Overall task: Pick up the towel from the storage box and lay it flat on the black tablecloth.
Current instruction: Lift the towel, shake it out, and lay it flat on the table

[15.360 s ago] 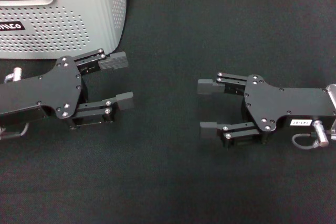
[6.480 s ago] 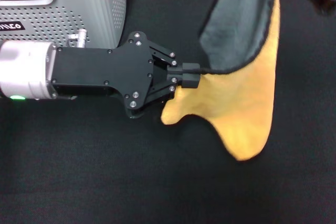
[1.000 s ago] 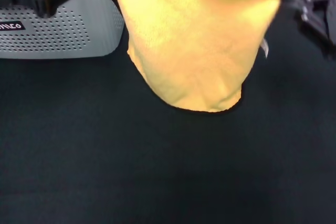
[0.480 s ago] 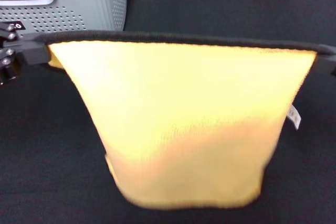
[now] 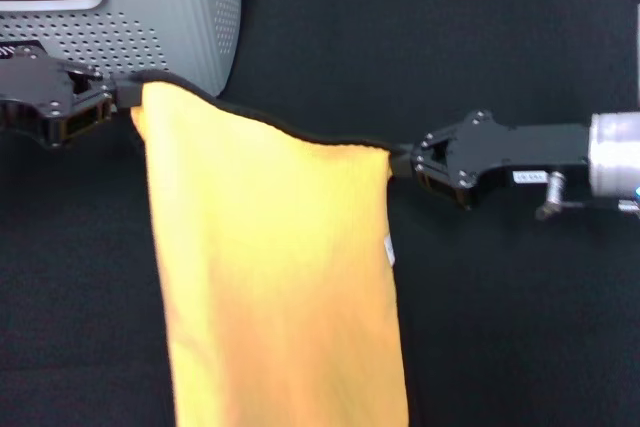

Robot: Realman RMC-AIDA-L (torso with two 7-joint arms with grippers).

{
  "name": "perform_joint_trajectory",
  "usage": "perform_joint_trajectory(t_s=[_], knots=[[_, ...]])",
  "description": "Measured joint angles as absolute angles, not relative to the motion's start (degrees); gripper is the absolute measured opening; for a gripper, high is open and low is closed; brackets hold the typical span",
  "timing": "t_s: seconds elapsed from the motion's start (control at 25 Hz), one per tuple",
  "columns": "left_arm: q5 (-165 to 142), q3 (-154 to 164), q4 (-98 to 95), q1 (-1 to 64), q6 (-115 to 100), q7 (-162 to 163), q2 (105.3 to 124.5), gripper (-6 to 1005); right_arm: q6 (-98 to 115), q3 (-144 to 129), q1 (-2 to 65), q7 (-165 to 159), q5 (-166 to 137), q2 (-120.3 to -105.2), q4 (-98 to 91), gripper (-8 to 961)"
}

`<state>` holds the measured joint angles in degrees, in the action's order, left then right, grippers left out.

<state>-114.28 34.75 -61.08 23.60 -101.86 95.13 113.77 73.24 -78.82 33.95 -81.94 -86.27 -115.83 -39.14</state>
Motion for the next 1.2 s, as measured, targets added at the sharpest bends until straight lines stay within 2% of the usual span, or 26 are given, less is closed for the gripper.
perform_joint_trajectory(t_s=[0.32, 0.6, 0.72, 0.92, 1.2], knots=[[-129.1, 35.1, -58.5, 29.4, -90.5, 95.9, 114.12, 24, 62.1, -79.1, 35.0, -79.5, -86.6, -115.60, -39.1, 16], [-137.0, 36.3, -58.7, 33.4, -87.0, 96.9, 116.96, 24, 59.5, -78.3, 36.0, -78.9, -87.4, -113.98, -39.6, 16], [-138.8, 38.6, -58.9, 34.3, -84.9, 97.6, 118.43, 24, 58.0, -78.3, 36.9, -78.9, -89.4, -113.90, -39.5, 16], [-139.0, 42.9, -59.8, 34.8, -82.8, 99.6, 119.41, 25, 56.3, -78.3, 38.1, -78.9, -91.5, -113.90, -39.2, 16], [-138.7, 45.1, -61.0, 35.2, -82.3, 101.5, 119.79, 25, 51.9, -78.2, 38.4, -78.9, -93.9, -113.60, -39.9, 16]])
